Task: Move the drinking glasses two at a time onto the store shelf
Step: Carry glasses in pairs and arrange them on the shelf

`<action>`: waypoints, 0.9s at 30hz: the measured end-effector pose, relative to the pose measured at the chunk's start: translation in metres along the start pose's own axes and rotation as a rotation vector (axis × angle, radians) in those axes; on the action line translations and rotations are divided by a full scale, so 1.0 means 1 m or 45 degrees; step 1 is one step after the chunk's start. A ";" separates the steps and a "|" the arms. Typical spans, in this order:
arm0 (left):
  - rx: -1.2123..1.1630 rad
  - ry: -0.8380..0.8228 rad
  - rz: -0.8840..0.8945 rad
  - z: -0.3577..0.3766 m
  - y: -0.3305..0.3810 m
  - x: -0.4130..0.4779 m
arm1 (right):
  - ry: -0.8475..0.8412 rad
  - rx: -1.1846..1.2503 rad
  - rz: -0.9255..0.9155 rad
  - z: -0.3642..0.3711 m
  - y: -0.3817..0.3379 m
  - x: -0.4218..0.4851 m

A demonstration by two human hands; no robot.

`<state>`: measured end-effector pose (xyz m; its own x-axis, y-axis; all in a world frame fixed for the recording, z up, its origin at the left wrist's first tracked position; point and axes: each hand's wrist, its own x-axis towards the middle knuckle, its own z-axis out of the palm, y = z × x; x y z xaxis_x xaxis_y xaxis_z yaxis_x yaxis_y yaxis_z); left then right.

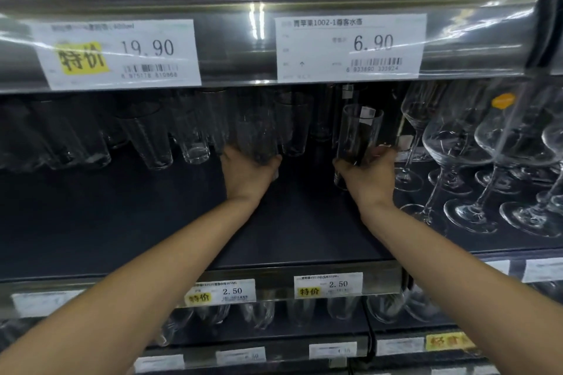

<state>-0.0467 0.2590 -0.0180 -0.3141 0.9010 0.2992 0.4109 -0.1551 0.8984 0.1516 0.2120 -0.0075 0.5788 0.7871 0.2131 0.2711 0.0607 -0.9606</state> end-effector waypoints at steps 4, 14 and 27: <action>0.016 -0.159 -0.028 -0.021 0.004 -0.013 | -0.190 -0.055 -0.078 -0.010 0.002 -0.018; 0.084 -0.245 0.018 -0.095 0.010 -0.058 | -0.623 0.098 -0.106 -0.013 -0.023 -0.066; 0.171 0.131 -0.030 -0.251 0.018 -0.120 | -1.133 0.276 -0.304 0.070 -0.074 -0.157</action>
<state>-0.2165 0.0466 0.0433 -0.4080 0.8564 0.3164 0.5111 -0.0729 0.8564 -0.0133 0.1273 0.0171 -0.2973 0.9129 0.2798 0.1063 0.3229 -0.9404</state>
